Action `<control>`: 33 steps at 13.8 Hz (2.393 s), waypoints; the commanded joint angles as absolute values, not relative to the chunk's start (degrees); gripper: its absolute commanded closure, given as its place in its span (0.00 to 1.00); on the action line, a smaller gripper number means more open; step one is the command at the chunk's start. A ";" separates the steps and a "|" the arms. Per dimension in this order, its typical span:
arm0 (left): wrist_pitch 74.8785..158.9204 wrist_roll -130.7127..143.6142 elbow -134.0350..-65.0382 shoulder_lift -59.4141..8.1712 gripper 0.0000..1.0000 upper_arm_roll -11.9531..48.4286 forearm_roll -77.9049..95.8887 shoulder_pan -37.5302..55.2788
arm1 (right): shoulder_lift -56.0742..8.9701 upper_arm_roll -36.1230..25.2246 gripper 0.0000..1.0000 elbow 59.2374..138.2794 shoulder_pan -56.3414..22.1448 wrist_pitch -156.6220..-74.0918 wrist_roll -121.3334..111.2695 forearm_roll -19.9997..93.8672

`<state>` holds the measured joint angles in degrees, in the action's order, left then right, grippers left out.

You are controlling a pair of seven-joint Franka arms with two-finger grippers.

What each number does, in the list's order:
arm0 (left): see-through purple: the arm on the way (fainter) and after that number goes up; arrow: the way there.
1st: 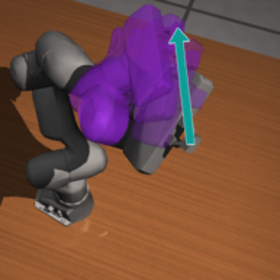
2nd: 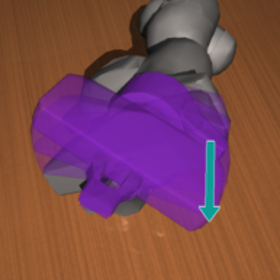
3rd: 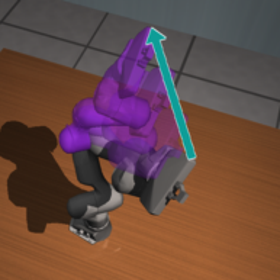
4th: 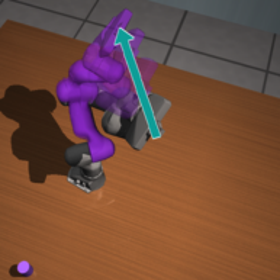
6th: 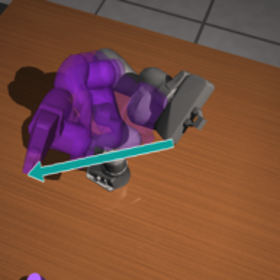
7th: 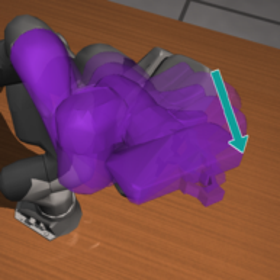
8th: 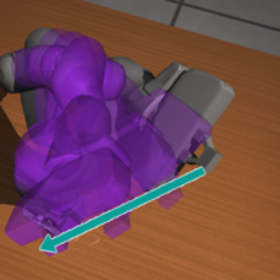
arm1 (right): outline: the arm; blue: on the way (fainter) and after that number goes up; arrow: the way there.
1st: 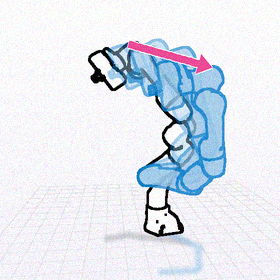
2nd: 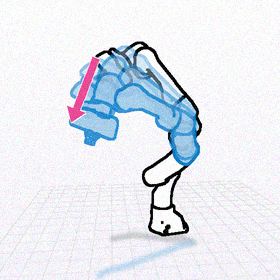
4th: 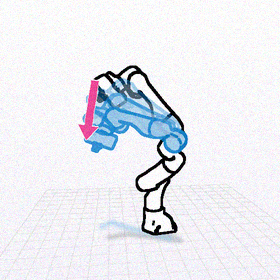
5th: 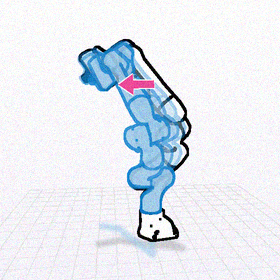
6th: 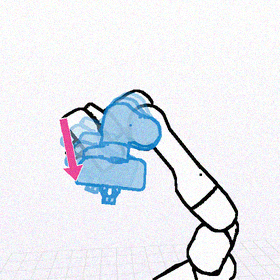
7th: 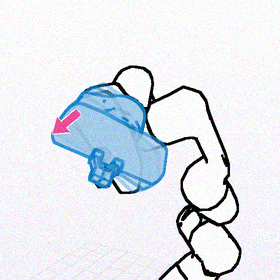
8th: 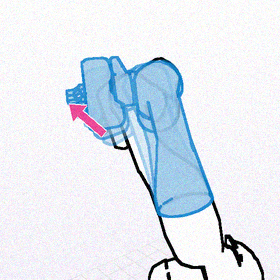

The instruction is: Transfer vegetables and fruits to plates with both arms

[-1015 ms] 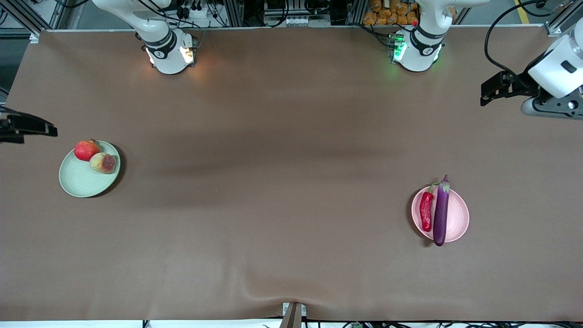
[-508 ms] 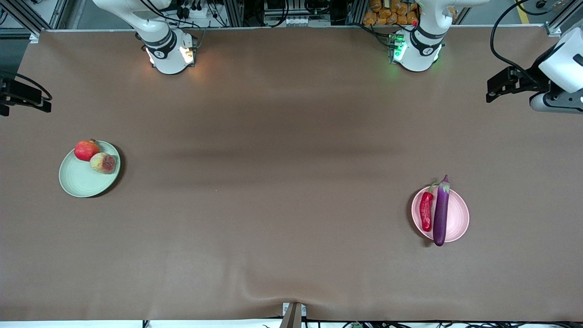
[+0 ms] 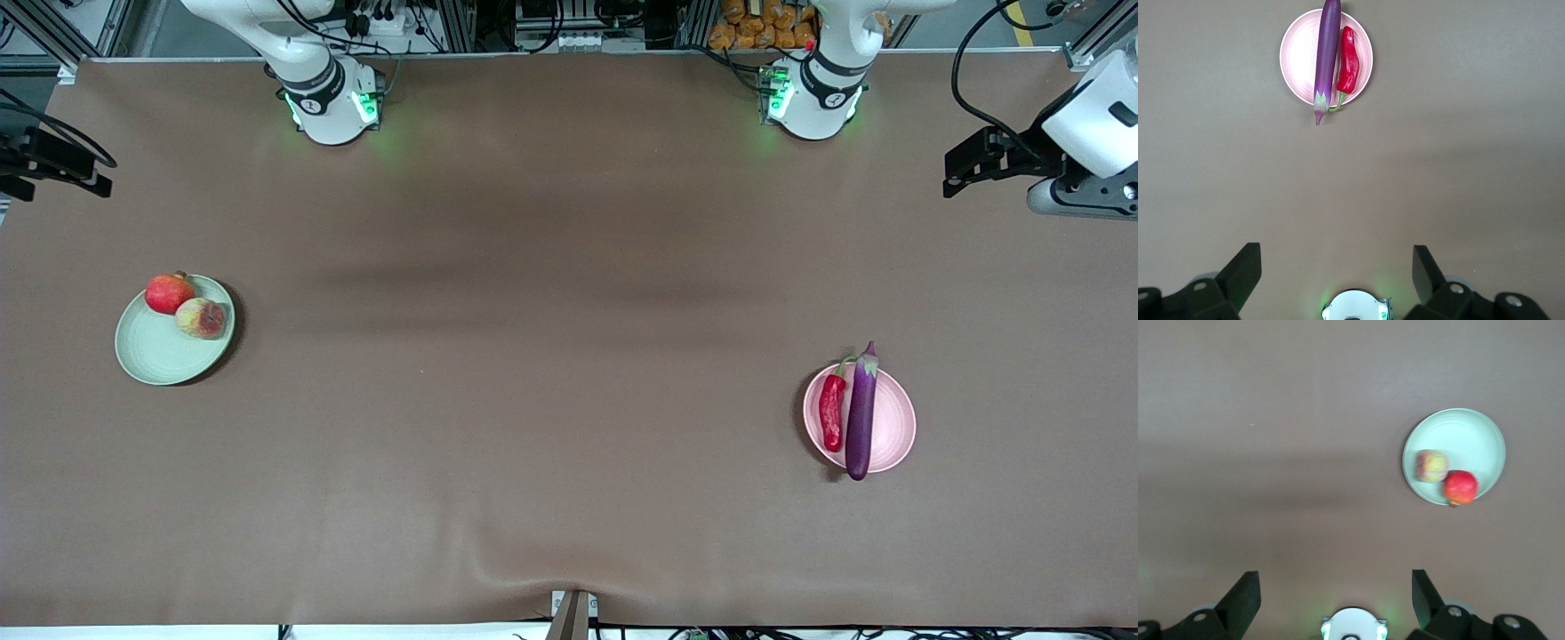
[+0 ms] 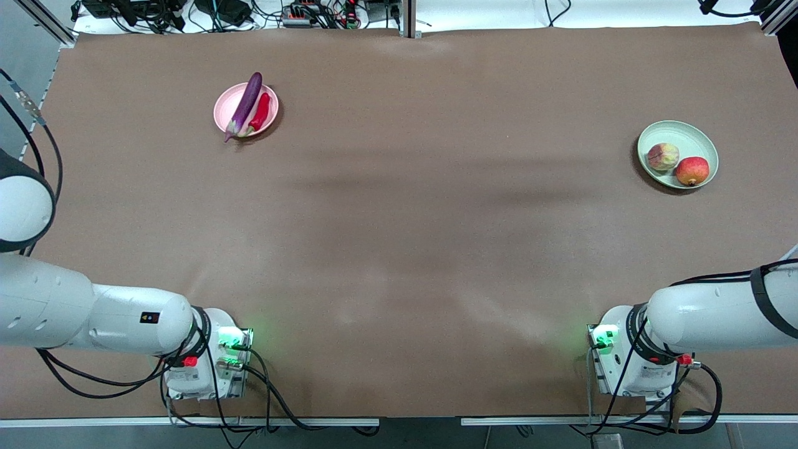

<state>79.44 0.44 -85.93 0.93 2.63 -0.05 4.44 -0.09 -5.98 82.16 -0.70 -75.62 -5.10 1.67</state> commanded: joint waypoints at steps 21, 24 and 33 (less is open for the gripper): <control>78.13 2.81 -84.81 0.79 0.00 4.04 -2.72 3.69 | 3.16 -2.46 0.00 82.18 0.26 -74.00 -8.53 1.05; 78.13 2.72 -84.90 0.70 0.00 4.04 -2.72 3.69 | 3.08 -2.46 0.00 82.00 0.26 -74.09 -8.53 1.05; 78.13 2.46 -84.81 0.88 0.00 3.87 -2.72 3.60 | 2.90 -2.55 0.00 81.91 0.18 -74.09 -8.44 1.14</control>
<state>79.22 2.63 -85.86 0.93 3.19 -1.25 4.22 1.66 -2.91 81.19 -0.73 -74.32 -7.61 0.13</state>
